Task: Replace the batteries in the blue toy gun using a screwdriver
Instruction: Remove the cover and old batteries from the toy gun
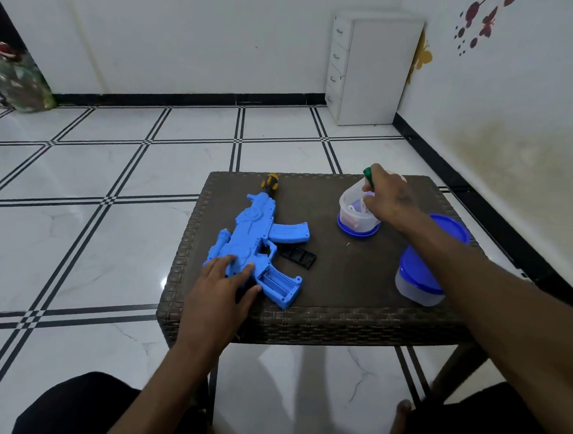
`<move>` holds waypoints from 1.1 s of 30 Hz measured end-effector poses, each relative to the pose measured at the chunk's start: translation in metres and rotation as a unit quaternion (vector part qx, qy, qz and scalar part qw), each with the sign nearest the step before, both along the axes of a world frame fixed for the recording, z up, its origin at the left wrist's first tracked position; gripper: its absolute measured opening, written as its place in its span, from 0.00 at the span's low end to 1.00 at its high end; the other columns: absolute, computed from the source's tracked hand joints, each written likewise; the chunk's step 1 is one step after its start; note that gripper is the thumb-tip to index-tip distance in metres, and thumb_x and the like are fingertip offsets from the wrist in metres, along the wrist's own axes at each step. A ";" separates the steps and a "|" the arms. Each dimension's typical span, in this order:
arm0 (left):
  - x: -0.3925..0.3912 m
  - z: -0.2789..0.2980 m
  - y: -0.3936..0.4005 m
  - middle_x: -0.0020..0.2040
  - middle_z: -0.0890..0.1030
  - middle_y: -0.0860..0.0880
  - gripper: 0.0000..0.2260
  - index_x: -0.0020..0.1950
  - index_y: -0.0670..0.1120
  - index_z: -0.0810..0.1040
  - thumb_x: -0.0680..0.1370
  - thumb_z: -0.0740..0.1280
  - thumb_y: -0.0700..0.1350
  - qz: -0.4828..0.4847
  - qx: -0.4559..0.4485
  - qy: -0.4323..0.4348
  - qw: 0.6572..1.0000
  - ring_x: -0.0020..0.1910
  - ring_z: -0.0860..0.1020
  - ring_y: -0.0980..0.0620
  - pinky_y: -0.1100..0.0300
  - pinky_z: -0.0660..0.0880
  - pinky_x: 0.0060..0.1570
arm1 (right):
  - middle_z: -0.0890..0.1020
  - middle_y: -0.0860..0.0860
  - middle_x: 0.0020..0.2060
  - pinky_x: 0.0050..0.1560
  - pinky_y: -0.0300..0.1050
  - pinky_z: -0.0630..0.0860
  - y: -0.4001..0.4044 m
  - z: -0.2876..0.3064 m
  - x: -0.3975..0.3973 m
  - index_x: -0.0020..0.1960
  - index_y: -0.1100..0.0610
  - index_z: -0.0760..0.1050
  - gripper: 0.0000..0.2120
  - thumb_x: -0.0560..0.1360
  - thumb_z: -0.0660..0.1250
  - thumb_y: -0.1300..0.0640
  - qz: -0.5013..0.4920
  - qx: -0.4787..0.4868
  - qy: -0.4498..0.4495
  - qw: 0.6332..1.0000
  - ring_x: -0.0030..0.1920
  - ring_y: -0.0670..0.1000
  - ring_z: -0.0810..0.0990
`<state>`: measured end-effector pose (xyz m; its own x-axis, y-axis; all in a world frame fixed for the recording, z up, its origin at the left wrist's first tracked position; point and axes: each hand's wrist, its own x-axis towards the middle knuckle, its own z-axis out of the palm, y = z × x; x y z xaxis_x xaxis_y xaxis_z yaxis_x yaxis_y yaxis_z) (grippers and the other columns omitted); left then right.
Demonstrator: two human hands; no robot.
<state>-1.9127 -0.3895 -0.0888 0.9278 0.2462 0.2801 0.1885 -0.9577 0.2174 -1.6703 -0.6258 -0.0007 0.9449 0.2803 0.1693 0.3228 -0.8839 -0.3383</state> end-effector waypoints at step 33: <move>0.022 0.026 -0.012 0.58 0.81 0.48 0.16 0.56 0.49 0.84 0.71 0.67 0.50 0.026 0.005 -0.081 0.996 0.58 0.77 0.44 0.49 0.75 0.55 | 0.77 0.54 0.46 0.44 0.48 0.68 -0.002 0.022 -0.058 0.56 0.59 0.68 0.10 0.82 0.53 0.54 0.035 0.172 0.117 0.977 0.47 0.54 0.74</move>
